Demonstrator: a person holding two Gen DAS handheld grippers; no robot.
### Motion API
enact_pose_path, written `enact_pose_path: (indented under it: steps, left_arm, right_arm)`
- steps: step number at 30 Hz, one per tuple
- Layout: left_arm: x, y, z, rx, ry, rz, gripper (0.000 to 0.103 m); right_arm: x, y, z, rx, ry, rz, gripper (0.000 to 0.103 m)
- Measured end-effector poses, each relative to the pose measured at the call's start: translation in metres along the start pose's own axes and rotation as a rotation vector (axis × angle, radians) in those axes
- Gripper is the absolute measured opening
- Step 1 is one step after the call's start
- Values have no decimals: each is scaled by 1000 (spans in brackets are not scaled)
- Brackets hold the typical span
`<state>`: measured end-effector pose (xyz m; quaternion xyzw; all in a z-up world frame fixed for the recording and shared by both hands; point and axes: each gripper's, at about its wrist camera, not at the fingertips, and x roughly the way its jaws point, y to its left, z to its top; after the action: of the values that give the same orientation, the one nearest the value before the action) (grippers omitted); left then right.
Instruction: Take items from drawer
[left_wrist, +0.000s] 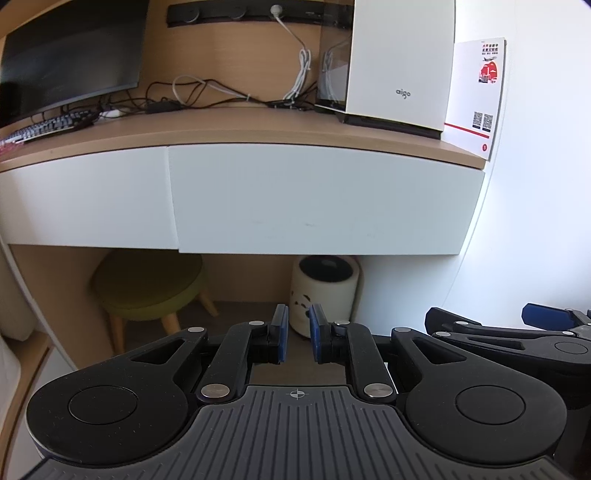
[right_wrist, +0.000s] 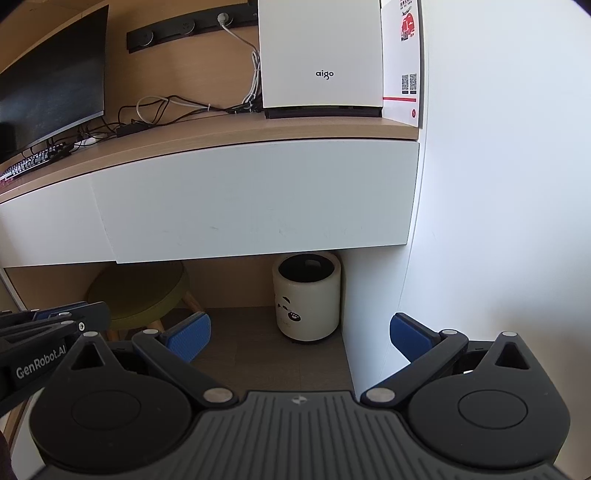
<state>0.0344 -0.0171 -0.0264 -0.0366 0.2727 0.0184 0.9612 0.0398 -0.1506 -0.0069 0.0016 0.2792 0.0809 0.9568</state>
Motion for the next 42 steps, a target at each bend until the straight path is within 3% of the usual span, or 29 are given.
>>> enact_pose_path:
  steps: [23,42]
  left_arm:
    - [6,2,2,11,12,-19,15]
    - [19,33,19,8,48,-51,15]
  right_arm:
    - [4,-1,2,4,9,-27,103]
    - [17,23,18,-2,25,-40,103]
